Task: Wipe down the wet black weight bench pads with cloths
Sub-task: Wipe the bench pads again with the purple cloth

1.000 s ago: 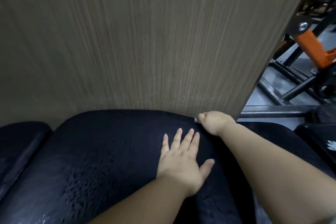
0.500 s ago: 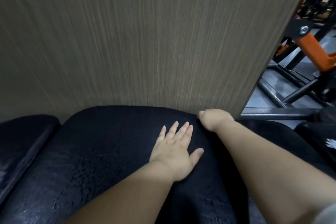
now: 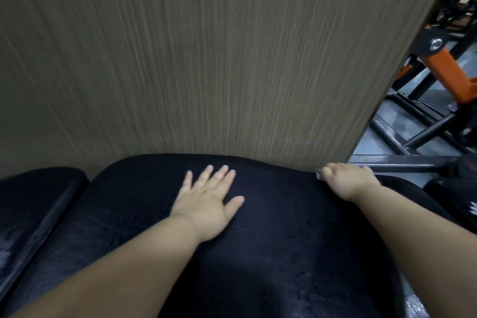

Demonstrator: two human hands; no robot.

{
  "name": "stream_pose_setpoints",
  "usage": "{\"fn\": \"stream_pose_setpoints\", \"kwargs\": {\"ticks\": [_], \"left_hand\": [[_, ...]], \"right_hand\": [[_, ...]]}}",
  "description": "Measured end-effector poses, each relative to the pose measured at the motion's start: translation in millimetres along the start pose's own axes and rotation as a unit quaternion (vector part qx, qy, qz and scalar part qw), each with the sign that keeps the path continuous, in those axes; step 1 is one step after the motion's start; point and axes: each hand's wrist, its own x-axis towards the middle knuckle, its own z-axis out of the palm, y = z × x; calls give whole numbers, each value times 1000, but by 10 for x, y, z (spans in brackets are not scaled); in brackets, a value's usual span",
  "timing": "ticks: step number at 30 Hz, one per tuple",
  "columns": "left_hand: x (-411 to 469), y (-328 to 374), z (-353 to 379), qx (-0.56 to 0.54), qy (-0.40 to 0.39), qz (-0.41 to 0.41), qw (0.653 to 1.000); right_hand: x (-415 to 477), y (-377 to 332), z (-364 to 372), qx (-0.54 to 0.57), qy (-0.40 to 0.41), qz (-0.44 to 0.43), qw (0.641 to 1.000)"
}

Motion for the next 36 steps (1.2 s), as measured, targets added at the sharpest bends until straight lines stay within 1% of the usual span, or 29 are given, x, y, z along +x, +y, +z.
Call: {"fn": "stream_pose_setpoints", "kwargs": {"ticks": [3,7,9,12,15,17,19,23,26,27,29,32,34,36], "left_hand": [[-89,-285,-24,-5,8,-12,1000],[-111,-313,22,-5,40,-9,999],[-106,-319,41,-8,47,-7,999],[-106,-337,50,-11,49,-4,999],[-102,-342,55,-13,55,-4,998],[-102,-340,52,-14,58,-4,998],[-107,-342,41,-14,58,-5,998],[-114,-343,31,-18,55,-5,998],[-108,-357,38,-19,51,-3,998],[-108,-362,41,-18,50,-2,999],[-114,-375,49,-20,53,-1,998],[-130,-391,66,-23,55,1,998],[-127,-389,60,-22,58,1,998],[-109,-377,52,-17,59,3,998]], "right_hand": [[-44,274,9,-30,10,35,999],[14,43,-30,-42,0,68,997],[60,-268,-23,-37,-8,36,999],[233,-874,48,-12,-12,-52,999],[405,-1427,66,-2,-17,-101,995],[449,-1648,41,-2,-25,-127,992],[449,-1715,31,1,-24,-138,990],[318,-1536,51,42,-12,-114,993],[153,-1235,88,96,11,-85,992],[105,-1100,112,97,24,-81,992],[16,-795,134,55,41,-66,995],[-87,-398,153,10,41,-13,999],[-81,-296,174,5,44,18,999],[2,-338,179,-13,35,35,999]]}}
